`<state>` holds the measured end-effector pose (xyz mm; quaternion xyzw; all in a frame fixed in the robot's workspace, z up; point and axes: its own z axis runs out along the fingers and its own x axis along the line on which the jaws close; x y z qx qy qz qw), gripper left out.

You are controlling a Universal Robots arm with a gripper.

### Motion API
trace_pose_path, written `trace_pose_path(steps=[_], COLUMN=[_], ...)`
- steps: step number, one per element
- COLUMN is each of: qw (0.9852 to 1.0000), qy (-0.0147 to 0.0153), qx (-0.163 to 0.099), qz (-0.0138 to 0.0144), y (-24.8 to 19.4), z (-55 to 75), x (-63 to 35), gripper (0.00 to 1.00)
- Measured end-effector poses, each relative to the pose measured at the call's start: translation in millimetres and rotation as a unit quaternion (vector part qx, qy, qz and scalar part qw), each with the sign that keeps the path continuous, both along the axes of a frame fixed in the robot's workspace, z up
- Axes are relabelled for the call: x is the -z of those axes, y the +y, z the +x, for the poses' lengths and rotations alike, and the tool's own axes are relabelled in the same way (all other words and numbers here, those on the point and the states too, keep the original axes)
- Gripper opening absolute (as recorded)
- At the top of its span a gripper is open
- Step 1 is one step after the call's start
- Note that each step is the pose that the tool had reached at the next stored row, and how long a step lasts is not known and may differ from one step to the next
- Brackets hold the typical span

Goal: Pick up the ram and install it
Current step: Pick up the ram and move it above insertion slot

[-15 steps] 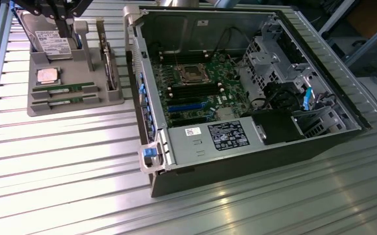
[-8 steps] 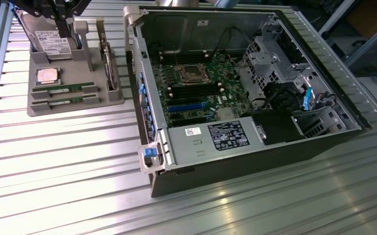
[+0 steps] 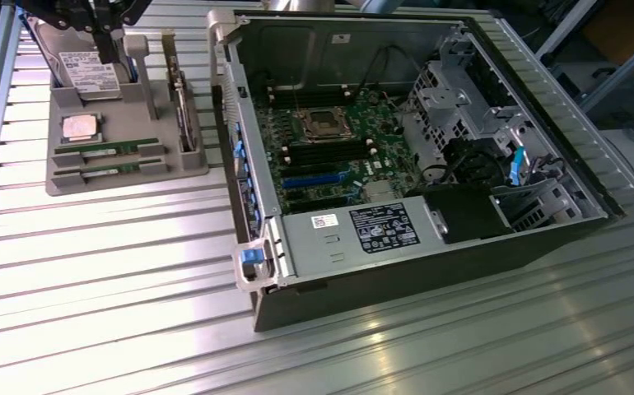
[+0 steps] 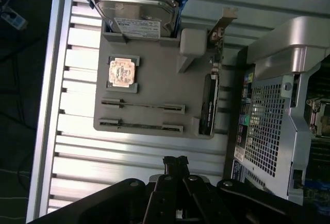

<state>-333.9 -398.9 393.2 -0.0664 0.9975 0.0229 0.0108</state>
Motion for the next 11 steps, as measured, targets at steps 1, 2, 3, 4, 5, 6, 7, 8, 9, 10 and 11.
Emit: trace_pose_path(steps=[1,2,3,4,5,6,7,8,9,10,11], qw=[1.0,0.9999,0.9999,0.9998,0.9997,0.9995,0.9993,0.999,0.9987,0.9982,0.9978], qy=[0.0,0.0,0.0,0.0,0.0,0.0,0.0,0.0,0.0,0.0,0.0], qx=[-0.007,-0.013,-0.017,-0.019,-0.025,-0.032,-0.038,-0.044,-0.052,-0.06,-0.066], qz=[0.0,0.0,0.0,0.0,0.0,0.0,0.0,0.0,0.0,0.0,0.0], y=[0.0,0.0,0.0,0.0,0.0,0.0,0.0,0.0,0.0,0.0,0.0], z=[0.0,0.0,0.0,0.0,0.0,0.0,0.0,0.0,0.0,0.0,0.0], x=[0.0,0.0,0.0,0.0,0.0,0.0,0.0,0.0,0.0,0.0,0.0], gripper=[0.11,0.11,0.11,0.11,0.11,0.11,0.11,0.11,0.11,0.11,0.11])
